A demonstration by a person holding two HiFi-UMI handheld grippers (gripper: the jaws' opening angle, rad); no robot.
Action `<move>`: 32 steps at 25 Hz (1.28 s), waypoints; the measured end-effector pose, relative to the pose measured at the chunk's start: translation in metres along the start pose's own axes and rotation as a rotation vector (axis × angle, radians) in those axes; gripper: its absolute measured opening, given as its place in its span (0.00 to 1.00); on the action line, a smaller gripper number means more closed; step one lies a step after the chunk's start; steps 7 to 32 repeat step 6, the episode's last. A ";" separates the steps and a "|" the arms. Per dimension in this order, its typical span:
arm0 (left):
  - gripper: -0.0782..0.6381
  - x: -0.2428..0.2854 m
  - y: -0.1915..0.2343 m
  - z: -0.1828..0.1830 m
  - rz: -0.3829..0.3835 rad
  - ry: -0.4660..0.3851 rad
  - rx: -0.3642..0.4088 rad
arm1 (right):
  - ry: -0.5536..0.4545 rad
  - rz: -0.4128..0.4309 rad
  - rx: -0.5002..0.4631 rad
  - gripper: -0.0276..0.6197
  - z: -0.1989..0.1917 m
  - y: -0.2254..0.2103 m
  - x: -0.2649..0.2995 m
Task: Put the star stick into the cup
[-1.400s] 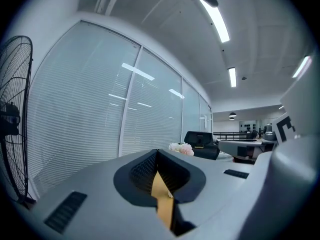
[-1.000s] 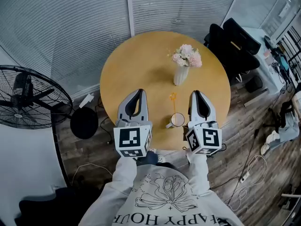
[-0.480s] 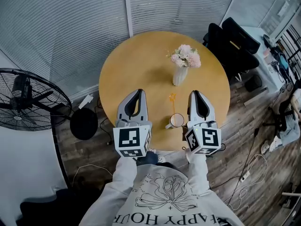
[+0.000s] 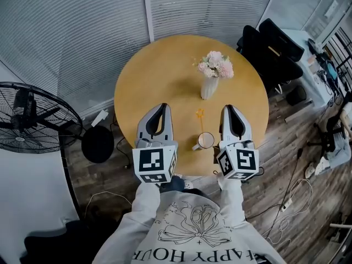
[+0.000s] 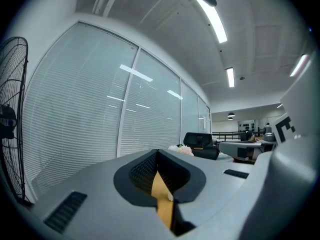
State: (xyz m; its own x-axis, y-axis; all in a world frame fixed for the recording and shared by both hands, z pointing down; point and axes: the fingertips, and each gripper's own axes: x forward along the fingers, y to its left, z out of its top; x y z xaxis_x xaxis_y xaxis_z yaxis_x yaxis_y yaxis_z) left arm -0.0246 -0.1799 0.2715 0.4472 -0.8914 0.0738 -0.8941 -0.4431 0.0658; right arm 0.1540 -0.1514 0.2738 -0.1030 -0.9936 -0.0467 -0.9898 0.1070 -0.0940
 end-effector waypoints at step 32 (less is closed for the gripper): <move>0.12 0.005 -0.002 -0.003 0.000 0.005 -0.001 | 0.002 0.000 -0.006 0.09 -0.001 -0.005 0.002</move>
